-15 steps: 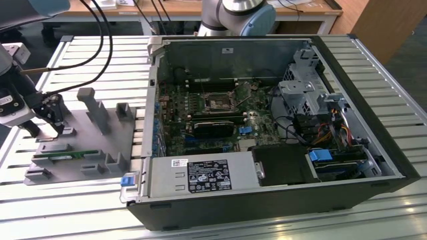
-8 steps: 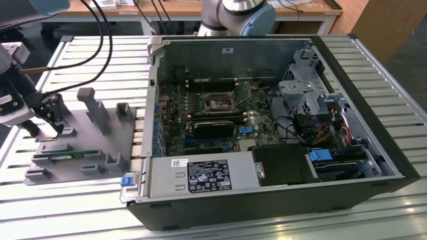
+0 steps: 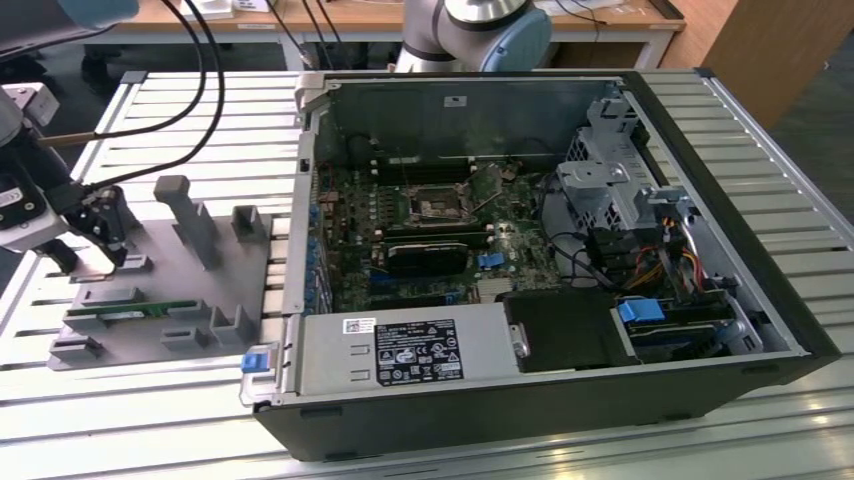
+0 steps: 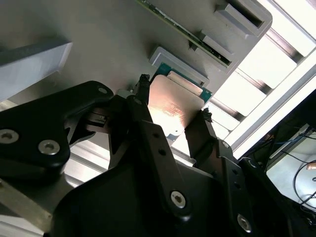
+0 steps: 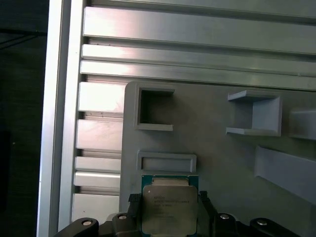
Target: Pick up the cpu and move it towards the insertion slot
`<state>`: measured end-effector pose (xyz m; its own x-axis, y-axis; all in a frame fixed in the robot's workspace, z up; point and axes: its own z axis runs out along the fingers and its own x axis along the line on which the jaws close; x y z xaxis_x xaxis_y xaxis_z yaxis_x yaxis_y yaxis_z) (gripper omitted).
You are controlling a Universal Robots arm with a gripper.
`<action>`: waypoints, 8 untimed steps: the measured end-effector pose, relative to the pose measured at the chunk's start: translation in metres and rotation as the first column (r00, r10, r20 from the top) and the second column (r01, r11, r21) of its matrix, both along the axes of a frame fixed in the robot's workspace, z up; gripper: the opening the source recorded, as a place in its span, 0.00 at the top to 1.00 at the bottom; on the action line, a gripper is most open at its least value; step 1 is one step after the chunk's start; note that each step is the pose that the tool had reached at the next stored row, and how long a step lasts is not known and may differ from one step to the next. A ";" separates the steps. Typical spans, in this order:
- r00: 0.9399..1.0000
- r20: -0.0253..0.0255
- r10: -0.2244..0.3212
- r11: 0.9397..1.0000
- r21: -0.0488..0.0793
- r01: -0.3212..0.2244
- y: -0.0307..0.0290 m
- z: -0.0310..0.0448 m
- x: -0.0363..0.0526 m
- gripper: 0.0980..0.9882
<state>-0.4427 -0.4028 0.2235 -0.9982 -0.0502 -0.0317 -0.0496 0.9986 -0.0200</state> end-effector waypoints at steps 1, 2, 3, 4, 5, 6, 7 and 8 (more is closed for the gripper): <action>1.000 0.000 0.000 1.000 0.000 0.000 0.0000 0.0002 0.0000 0.50; 1.000 0.000 0.000 1.000 0.000 0.000 0.0000 0.0004 0.0000 0.50; 1.000 0.000 0.000 1.000 0.000 0.000 0.0000 0.0006 0.0000 0.50; 1.000 0.000 0.000 1.000 0.000 0.000 0.0000 0.0008 0.0000 0.50; 1.000 0.000 0.000 1.000 0.000 0.000 0.0000 0.0010 0.0000 0.50; 1.000 0.000 0.000 1.000 0.000 0.000 0.0000 0.0012 0.0000 0.50; 1.000 0.000 0.000 1.000 0.000 0.000 0.0000 0.0014 0.0000 0.50; 1.000 0.000 0.000 1.000 0.000 0.000 0.0000 0.0016 0.0000 0.50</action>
